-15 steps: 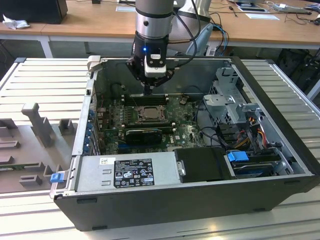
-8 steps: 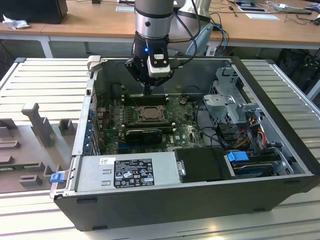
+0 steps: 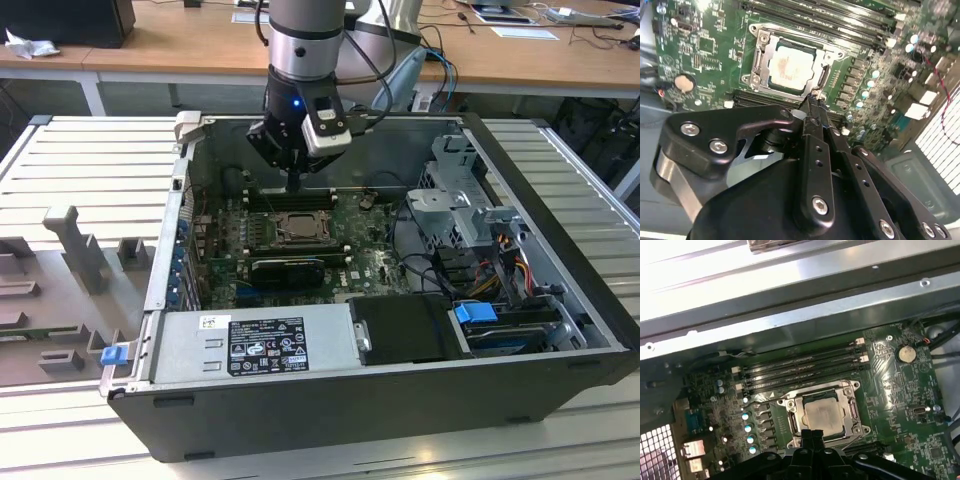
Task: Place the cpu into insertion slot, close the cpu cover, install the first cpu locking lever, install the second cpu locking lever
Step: 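Install the first cpu locking lever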
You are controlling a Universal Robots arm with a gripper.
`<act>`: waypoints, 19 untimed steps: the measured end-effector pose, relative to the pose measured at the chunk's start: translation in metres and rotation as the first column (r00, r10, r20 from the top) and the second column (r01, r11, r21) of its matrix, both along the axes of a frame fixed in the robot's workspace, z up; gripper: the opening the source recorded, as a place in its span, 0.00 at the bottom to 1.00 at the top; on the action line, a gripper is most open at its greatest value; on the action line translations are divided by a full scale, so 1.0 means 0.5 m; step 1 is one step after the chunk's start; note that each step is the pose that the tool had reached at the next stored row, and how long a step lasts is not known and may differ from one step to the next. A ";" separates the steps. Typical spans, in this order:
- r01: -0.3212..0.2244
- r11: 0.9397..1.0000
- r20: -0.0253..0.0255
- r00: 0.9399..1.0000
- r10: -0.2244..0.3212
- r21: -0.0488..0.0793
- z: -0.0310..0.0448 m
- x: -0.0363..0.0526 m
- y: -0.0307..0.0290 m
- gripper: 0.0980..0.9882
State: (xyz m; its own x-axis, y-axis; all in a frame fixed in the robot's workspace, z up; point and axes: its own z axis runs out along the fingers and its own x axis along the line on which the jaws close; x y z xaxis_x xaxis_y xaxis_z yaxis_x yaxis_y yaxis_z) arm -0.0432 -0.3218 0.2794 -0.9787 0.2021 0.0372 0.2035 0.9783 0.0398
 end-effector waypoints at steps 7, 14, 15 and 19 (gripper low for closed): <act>-0.183 0.983 0.002 0.983 0.183 0.000 -0.002 0.000 0.000 0.01; -0.292 0.956 0.007 0.956 0.292 -0.001 -0.004 -0.003 0.000 0.01; -0.292 0.956 0.009 0.956 0.292 -0.001 -0.005 -0.009 0.000 0.01; -0.292 0.956 0.021 0.956 0.292 -0.002 -0.005 -0.042 0.000 0.01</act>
